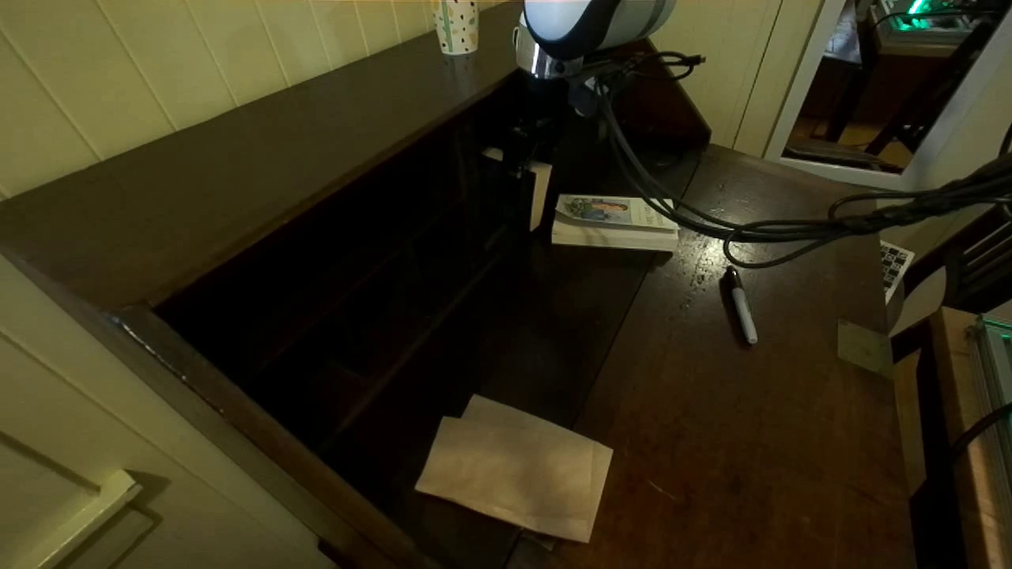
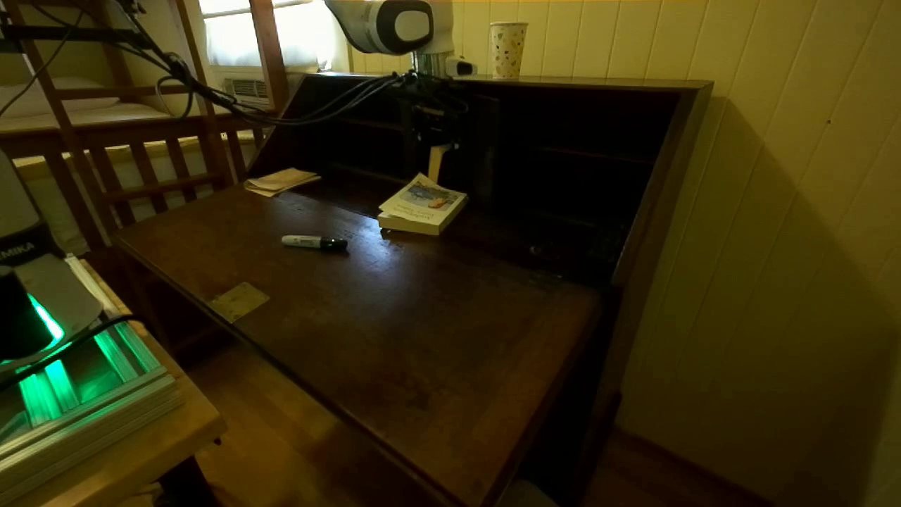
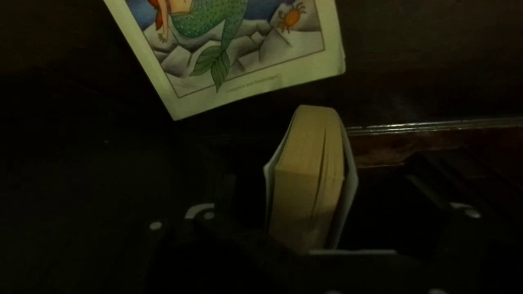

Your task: Put the blue book on the shelf.

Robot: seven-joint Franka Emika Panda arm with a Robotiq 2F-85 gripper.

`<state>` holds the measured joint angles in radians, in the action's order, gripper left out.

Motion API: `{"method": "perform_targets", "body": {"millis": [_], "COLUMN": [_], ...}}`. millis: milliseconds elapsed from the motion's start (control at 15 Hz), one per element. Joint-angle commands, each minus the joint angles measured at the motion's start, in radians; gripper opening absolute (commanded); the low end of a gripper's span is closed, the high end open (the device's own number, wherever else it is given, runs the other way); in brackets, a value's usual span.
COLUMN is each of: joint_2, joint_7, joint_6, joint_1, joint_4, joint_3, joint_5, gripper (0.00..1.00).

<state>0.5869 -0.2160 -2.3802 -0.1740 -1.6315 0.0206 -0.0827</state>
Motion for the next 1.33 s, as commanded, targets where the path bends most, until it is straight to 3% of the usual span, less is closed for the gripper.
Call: {"method": "perform_targets", "body": {"millis": [0, 333, 933, 1000, 1067, 1267], "joint_2": [-0.068, -0.122, -0.23, -0.237, -0.243, -0.241], "joint_7": [0.113, 0.183, 0.173, 0.177, 0.181, 0.181], "joint_6": [0.0, 0.009, -0.013, -0.017, -0.034, -0.107], "joint_1": [0.052, 0.076, 0.073, 0.076, 0.077, 0.083], "joint_4": [-0.057, -0.105, -0.272, -0.288, -0.304, -0.334], "joint_3": [0.064, 0.088, 0.065, 0.066, 0.066, 0.065], "joint_5": [0.086, 0.137, 0.11, 0.111, 0.111, 0.117], "gripper": [1.0, 1.0, 1.0, 0.77, 0.74, 0.51]}}
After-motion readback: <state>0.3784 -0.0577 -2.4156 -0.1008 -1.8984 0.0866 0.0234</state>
